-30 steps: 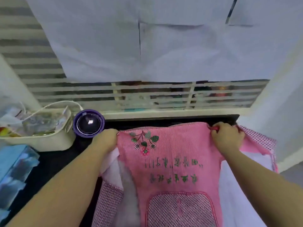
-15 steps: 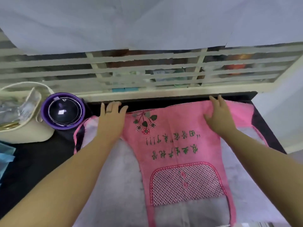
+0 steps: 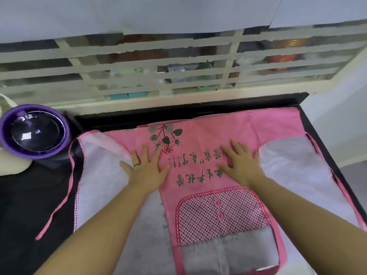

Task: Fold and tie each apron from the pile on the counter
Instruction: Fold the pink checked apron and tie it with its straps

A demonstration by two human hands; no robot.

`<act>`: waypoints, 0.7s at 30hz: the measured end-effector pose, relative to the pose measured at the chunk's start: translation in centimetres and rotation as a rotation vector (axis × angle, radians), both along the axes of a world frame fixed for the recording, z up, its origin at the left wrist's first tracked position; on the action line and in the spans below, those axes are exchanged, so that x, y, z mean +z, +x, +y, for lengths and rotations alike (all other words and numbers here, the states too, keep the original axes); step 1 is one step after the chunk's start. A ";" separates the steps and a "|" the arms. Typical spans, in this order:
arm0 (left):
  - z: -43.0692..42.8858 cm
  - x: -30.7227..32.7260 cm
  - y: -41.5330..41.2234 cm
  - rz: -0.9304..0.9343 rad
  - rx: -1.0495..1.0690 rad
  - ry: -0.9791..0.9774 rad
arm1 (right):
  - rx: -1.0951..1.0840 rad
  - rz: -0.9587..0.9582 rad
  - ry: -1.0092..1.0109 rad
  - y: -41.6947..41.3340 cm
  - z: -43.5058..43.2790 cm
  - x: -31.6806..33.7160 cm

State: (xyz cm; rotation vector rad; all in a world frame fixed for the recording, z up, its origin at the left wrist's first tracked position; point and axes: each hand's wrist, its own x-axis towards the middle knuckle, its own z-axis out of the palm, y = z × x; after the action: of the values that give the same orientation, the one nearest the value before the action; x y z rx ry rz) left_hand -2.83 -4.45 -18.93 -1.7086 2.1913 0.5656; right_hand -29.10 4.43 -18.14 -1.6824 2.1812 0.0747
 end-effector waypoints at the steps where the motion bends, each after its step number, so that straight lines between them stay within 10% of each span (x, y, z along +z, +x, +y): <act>1: -0.2 0.1 -0.7 0.002 0.012 -0.032 | -0.055 -0.046 -0.104 -1.0 0.4 0.3; 4: -0.6 0.4 -2.0 0.077 -0.097 -0.201 | -0.243 -0.055 -0.275 -3.6 1.8 0.6; 14: 1.4 0.6 -8.2 0.044 -0.338 0.027 | -0.360 0.041 0.178 -8.6 6.0 1.0; 21: -0.3 2.8 -4.9 0.232 -0.359 -0.255 | -0.099 -0.002 -0.221 -0.6 1.0 3.7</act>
State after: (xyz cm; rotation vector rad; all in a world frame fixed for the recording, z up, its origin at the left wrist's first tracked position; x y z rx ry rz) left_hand -7.75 -4.74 -16.14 -1.3587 2.7564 0.4210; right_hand -29.71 5.39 -14.43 -1.6822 2.3391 -0.2007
